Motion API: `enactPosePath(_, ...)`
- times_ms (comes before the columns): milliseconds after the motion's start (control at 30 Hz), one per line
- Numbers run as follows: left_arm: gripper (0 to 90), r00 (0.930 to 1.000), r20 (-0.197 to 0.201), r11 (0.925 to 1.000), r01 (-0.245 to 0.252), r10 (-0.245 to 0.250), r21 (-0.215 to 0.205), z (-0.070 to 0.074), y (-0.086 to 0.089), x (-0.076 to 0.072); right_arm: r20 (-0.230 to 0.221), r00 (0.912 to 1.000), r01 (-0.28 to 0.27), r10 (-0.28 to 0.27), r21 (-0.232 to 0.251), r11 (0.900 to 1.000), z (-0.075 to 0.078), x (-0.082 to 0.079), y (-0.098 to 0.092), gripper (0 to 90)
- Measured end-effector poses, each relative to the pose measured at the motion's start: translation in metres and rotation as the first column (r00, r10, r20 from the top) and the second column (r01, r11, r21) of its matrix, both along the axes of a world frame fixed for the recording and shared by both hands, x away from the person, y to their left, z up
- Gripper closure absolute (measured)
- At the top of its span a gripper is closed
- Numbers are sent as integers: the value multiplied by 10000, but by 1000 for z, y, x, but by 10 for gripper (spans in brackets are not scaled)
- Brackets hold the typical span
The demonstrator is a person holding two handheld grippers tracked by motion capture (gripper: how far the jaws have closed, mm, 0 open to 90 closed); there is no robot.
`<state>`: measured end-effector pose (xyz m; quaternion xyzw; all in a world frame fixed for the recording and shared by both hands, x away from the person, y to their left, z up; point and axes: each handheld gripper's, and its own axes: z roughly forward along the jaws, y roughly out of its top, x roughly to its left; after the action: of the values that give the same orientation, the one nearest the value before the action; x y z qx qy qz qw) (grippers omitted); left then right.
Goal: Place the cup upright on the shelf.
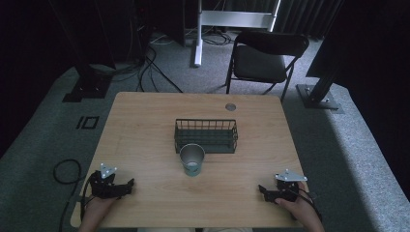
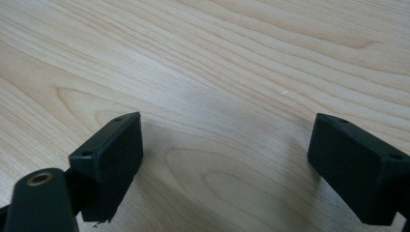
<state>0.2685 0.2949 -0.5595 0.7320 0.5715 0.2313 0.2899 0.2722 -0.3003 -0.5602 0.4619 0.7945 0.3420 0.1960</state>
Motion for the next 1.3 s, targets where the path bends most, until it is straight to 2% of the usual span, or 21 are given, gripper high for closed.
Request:
enactPosePath(767,15,10000,-3,10000,-3,3,-2,0,0,0,16,9999,-128,128,37,9999,0,-1,3,118)
enactPosePath(1300,15,10000,-2,10000,-29,29,-4,0,0,0,18,9947,-1027,1027,219,9945,5,7,30,119)
